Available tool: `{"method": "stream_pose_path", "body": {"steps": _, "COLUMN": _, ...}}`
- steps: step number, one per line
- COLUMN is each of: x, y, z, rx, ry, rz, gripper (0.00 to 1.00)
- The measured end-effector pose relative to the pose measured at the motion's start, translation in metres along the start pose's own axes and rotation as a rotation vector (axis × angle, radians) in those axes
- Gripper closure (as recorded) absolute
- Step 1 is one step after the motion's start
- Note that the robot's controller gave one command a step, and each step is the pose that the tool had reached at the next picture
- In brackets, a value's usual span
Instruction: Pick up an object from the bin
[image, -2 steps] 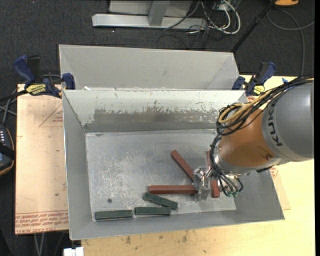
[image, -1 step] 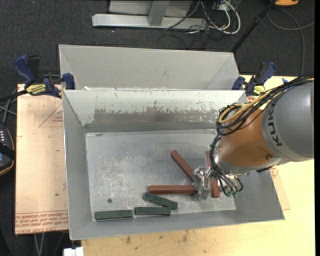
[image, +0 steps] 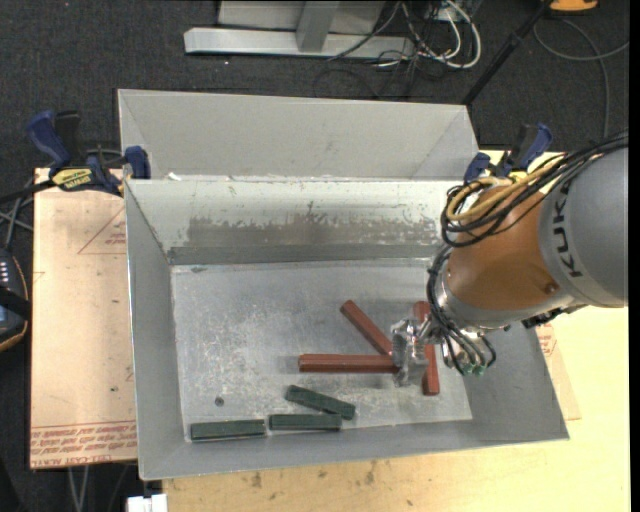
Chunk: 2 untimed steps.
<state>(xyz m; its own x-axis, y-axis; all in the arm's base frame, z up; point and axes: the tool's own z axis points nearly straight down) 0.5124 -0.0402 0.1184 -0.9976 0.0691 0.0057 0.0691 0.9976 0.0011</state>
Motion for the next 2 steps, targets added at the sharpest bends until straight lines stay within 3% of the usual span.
{"method": "stream_pose_path", "body": {"steps": 1, "x": 0.005, "y": -0.006, "z": -0.067, "rx": 0.000, "ry": -0.002, "rz": 0.027, "gripper": 1.00}}
{"method": "stream_pose_path", "body": {"steps": 2, "x": 0.009, "y": 0.001, "z": -0.128, "rx": 0.001, "ry": -0.003, "rz": 0.045, "gripper": 1.00}}
